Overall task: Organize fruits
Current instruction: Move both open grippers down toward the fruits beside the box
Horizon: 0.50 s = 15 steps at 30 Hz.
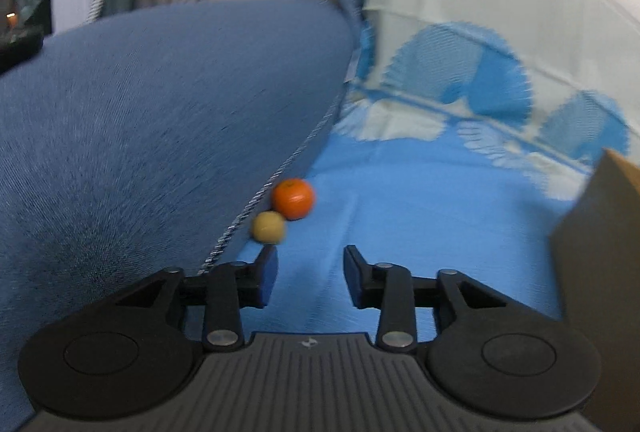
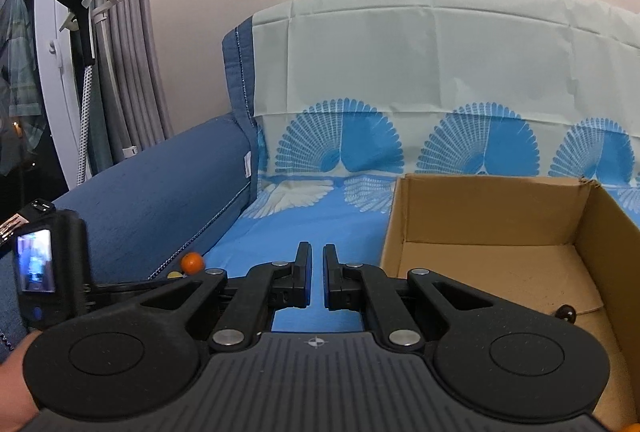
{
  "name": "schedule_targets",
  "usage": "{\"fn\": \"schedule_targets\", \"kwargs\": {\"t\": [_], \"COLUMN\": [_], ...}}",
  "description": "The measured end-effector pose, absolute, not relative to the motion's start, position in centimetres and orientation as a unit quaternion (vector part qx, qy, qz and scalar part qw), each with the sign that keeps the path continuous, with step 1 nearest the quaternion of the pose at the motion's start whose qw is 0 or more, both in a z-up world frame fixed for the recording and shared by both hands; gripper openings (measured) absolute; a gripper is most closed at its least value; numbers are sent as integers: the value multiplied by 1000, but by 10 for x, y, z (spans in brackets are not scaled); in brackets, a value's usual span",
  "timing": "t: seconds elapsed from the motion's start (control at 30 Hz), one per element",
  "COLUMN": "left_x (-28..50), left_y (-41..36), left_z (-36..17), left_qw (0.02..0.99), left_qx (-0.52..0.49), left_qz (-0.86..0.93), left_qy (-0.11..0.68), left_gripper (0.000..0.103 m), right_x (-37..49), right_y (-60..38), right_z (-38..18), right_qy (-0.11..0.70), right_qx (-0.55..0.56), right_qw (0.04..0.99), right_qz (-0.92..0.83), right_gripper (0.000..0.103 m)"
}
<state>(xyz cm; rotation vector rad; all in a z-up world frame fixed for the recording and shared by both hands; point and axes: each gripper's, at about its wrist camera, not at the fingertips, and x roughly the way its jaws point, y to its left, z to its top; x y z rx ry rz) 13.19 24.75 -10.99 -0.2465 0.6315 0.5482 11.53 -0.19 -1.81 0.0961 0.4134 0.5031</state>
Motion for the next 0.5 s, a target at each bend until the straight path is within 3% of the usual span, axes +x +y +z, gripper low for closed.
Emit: {"fn": "schedule_targets", "kwargs": {"t": [0.5], "left_x": [176], "left_y": [278], "left_z": [-149], "left_qw": [874], "left_qx": [-153], "left_qz": [343], "left_qy": [310], "left_gripper": [39], "right_x": [121], "right_y": [15], "right_z": [-26], "right_qy": [215], "right_qx": [17], "right_qw": [939], "right_qz": [267], "right_gripper": [6]}}
